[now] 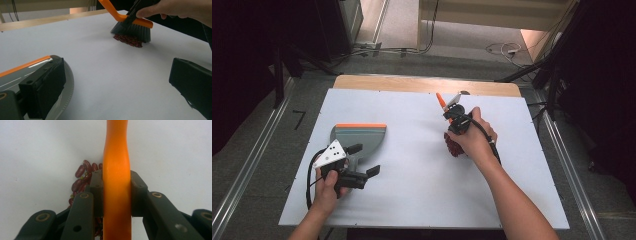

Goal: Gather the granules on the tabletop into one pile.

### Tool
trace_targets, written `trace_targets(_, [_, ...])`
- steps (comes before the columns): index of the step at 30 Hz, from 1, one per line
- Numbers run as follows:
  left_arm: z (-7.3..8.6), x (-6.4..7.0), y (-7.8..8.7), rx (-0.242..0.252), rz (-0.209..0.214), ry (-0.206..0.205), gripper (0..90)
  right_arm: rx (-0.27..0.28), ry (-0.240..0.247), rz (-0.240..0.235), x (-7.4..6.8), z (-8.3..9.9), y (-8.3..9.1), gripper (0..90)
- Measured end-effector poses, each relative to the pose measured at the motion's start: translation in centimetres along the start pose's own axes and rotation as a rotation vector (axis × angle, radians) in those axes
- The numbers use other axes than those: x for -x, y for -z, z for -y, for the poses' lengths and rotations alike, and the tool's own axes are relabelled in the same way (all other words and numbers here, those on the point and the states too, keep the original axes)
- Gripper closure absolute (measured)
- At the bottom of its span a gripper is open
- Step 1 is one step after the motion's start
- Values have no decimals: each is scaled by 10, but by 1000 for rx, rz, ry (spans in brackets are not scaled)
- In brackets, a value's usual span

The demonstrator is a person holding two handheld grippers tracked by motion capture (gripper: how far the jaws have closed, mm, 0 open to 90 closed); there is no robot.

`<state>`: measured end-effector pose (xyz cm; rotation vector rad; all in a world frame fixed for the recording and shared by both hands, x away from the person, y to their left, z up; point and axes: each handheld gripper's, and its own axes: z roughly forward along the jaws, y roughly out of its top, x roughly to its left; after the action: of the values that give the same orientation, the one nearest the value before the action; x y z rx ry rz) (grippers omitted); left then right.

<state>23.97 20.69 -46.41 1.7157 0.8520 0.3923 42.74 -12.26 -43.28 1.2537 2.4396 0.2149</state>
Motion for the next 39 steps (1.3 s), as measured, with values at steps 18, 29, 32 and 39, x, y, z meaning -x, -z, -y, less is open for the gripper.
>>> trace_targets(18, [0,0,0,2,-3,-3,16,47,-15,4,24,7,17,683])
trace_targets(29, [0,1,0,-3,-5,-2,16,147,-101,-120,54,41,33,682])
trace_targets(32, [0,0,0,-1,-6,-2,16,185,-121,-155,61,52,36,682])
trace_targets(39, [0,0,0,1,-8,-5,16,289,-186,-294,80,84,43,682])
